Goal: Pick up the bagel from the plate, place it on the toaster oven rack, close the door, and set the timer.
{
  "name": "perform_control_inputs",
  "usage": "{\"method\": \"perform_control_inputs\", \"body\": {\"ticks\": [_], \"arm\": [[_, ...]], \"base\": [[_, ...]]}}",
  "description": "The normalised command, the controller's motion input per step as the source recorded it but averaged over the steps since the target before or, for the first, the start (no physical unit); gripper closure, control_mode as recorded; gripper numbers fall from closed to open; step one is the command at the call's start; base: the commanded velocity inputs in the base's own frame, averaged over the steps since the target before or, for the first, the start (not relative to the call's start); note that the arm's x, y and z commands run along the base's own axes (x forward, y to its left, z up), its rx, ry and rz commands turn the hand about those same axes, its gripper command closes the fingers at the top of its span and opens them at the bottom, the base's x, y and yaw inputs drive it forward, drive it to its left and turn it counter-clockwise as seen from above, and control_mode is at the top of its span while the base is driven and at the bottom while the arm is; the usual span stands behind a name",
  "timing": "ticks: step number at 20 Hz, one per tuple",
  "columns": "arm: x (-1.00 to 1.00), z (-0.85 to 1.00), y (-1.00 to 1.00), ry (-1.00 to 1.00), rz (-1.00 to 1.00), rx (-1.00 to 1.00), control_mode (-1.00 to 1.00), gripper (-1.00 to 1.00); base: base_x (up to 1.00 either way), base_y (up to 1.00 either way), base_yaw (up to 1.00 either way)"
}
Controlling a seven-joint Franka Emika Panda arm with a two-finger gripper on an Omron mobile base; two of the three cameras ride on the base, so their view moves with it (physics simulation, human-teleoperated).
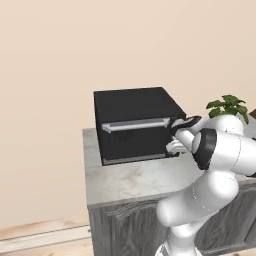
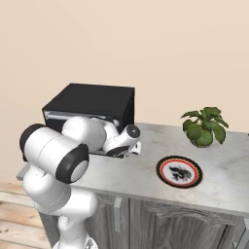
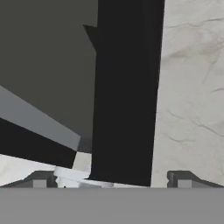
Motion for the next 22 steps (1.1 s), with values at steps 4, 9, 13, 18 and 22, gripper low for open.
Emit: {"method": "perform_control_inputs", "body": {"ticks": [4, 9, 13, 18, 22], "arm": [[0.1, 0.0, 0.0, -0.07, 0.0, 0.0, -1.0, -1.0], [0.16, 0.0, 0.0, -0.04, 0.0, 0.0, -1.0, -1.0], [0.33, 0.0, 0.0, 0.0, 0.0, 0.0, -1.0, 1.0], [0.49, 0.0, 0.0, 0.0, 0.0, 0.02, -1.0, 1.0], [0.44, 0.0, -0.14, 0.07, 0.0, 0.07, -1.0, 1.0]], "base": [[0.0, 0.0, 0.0], [0.0, 0.0, 0.0], [0.0, 0.0, 0.0], [0.0, 0.0, 0.0], [0.0, 0.0, 0.0]]}}
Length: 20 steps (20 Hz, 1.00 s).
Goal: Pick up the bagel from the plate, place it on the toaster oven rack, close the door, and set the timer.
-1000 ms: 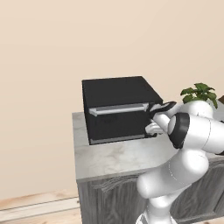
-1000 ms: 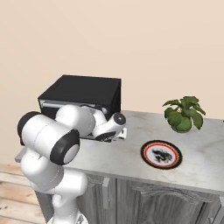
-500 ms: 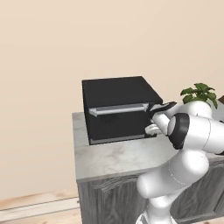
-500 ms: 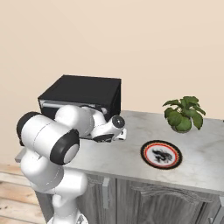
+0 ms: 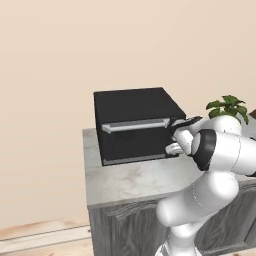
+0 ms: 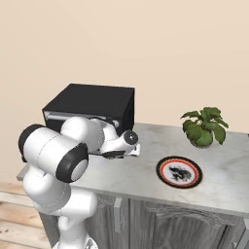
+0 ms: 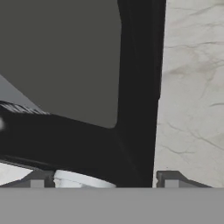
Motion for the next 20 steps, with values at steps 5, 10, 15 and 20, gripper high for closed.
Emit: {"method": "perform_control_inputs", "body": {"ticks": [5, 10, 15, 20], "arm": [[0.37, 0.04, -0.19, 0.11, 0.01, 0.1, -1.0, 1.0], [0.36, 0.14, -0.33, 0.19, 0.02, 0.14, -1.0, 1.0], [0.23, 0.03, -0.48, 0.16, 0.05, 0.17, -1.0, 1.0], [0.05, 0.0, -0.62, 0.01, 0.11, 0.17, -1.0, 1.0]], "base": [[0.0, 0.0, 0.0], [0.0, 0.0, 0.0], [0.0, 0.0, 0.0], [0.0, 0.0, 0.0]]}}
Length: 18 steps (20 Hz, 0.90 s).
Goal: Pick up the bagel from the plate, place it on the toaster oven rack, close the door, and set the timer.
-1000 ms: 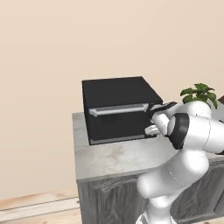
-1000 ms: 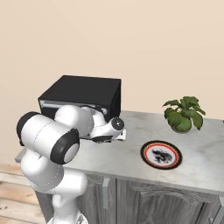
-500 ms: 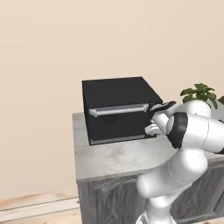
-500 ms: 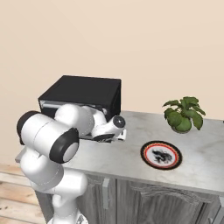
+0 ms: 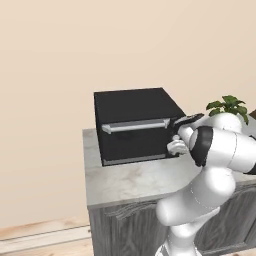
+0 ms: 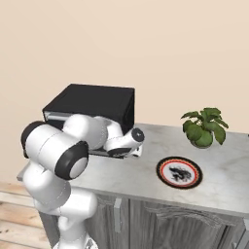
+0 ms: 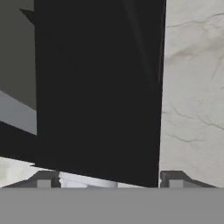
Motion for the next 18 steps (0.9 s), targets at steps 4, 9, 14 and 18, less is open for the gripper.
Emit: {"method": "perform_control_inputs", "body": {"ticks": [4, 9, 14, 18], "arm": [[0.0, 0.0, -0.74, -0.02, 0.17, 0.15, -1.0, 1.0], [0.0, 0.0, -0.77, -0.03, 0.18, 0.16, -1.0, 1.0], [0.0, 0.0, -0.71, 0.0, 0.15, 0.13, -1.0, 1.0], [0.0, -0.02, -0.73, 0.0, 0.11, 0.11, -1.0, 1.0]], "base": [[0.0, 0.0, 0.0], [0.0, 0.0, 0.0], [0.0, 0.0, 0.0], [0.0, 0.0, 0.0]]}}
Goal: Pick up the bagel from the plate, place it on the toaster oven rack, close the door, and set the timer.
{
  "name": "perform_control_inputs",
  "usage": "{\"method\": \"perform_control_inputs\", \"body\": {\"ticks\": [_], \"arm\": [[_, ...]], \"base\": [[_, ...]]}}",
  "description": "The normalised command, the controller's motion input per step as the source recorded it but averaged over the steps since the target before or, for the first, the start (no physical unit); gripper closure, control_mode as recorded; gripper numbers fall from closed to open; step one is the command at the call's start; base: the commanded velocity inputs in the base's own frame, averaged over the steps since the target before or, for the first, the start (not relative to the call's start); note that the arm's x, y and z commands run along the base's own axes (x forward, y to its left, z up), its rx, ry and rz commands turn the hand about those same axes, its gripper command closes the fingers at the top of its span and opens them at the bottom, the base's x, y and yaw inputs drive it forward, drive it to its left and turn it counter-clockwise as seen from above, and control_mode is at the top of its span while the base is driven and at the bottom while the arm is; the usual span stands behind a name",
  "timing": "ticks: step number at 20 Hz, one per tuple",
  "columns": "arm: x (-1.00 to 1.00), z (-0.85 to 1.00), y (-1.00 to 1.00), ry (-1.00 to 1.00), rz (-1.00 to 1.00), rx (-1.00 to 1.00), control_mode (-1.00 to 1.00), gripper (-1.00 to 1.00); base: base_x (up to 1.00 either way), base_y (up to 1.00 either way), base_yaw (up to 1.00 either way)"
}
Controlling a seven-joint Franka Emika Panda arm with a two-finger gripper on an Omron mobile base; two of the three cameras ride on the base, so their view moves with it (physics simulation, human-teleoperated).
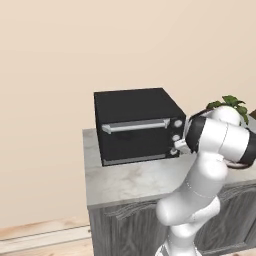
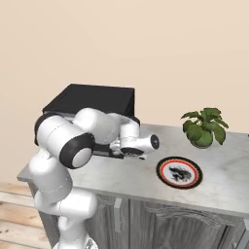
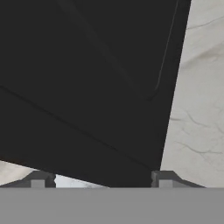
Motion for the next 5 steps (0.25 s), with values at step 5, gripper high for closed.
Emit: {"method": "perform_control_inputs", "body": {"ticks": [5], "arm": [[0.0, -0.2, -0.71, 0.0, 0.09, 0.05, -1.0, 1.0]], "base": [[0.0, 0.0, 0.0]]}}
